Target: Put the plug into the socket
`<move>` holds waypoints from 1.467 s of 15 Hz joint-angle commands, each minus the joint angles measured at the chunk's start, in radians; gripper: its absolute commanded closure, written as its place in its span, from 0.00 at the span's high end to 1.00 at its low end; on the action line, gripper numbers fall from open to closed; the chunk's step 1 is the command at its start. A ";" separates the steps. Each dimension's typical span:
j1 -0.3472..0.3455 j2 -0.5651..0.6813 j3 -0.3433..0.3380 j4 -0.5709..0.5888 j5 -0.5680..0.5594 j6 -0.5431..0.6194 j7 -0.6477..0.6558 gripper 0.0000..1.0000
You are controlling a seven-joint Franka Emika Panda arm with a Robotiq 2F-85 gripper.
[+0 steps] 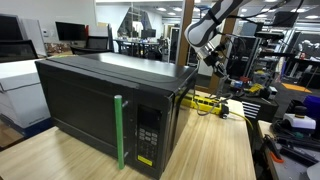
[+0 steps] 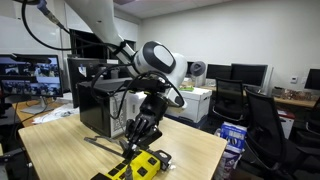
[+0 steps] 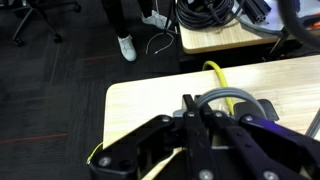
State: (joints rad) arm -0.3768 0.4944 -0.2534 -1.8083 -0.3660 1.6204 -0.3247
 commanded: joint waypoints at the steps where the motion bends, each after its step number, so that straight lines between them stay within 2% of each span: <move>1: -0.003 0.026 0.020 -0.010 0.014 0.007 -0.021 0.05; 2: -0.003 0.025 0.022 -0.012 0.012 0.007 -0.024 0.31; 3: -0.004 0.023 0.024 -0.014 0.011 0.009 -0.030 0.31; 5: -0.003 0.029 0.031 -0.019 0.013 0.016 -0.038 0.39; 13: 0.002 0.087 0.053 -0.005 0.004 0.018 -0.027 0.92; 14: 0.006 0.090 0.050 -0.004 -0.003 0.016 -0.020 0.67; 15: 0.008 0.089 0.047 -0.004 -0.010 0.018 -0.014 0.55; 17: 0.007 0.089 0.044 -0.003 -0.016 0.023 -0.012 0.44; 22: -0.010 0.106 0.037 0.027 -0.019 0.034 -0.041 0.08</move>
State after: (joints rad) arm -0.3768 0.5864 -0.2091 -1.7987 -0.3703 1.6354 -0.3313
